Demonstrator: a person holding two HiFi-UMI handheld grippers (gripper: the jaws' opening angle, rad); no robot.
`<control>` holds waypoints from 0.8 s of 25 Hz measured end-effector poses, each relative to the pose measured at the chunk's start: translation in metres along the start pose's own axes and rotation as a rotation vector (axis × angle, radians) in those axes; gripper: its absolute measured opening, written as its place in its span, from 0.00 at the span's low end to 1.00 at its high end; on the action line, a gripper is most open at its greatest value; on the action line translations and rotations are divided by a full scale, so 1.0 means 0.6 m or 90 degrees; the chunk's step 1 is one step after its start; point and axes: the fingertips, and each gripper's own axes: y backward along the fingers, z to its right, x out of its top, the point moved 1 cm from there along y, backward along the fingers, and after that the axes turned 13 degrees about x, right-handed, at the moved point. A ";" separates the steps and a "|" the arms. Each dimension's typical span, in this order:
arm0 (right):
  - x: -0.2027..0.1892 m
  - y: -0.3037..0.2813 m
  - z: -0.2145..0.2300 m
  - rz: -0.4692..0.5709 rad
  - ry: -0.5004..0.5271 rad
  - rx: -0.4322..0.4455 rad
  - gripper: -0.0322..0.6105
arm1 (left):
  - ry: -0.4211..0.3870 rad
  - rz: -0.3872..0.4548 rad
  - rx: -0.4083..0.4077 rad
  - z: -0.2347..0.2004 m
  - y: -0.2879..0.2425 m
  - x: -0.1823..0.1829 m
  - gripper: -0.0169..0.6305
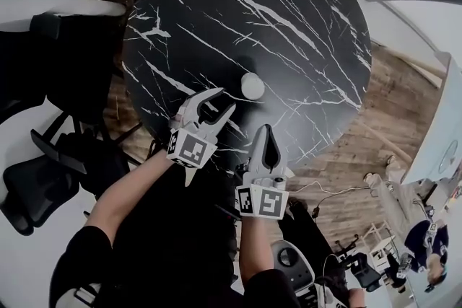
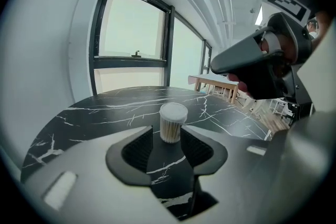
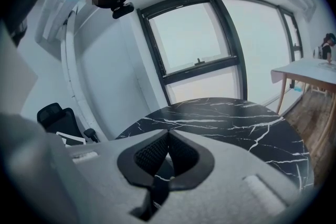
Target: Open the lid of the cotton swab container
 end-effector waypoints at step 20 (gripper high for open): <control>-0.031 -0.023 0.039 -0.032 -0.025 -0.007 0.05 | -0.013 -0.043 -0.032 0.031 -0.079 -0.021 0.44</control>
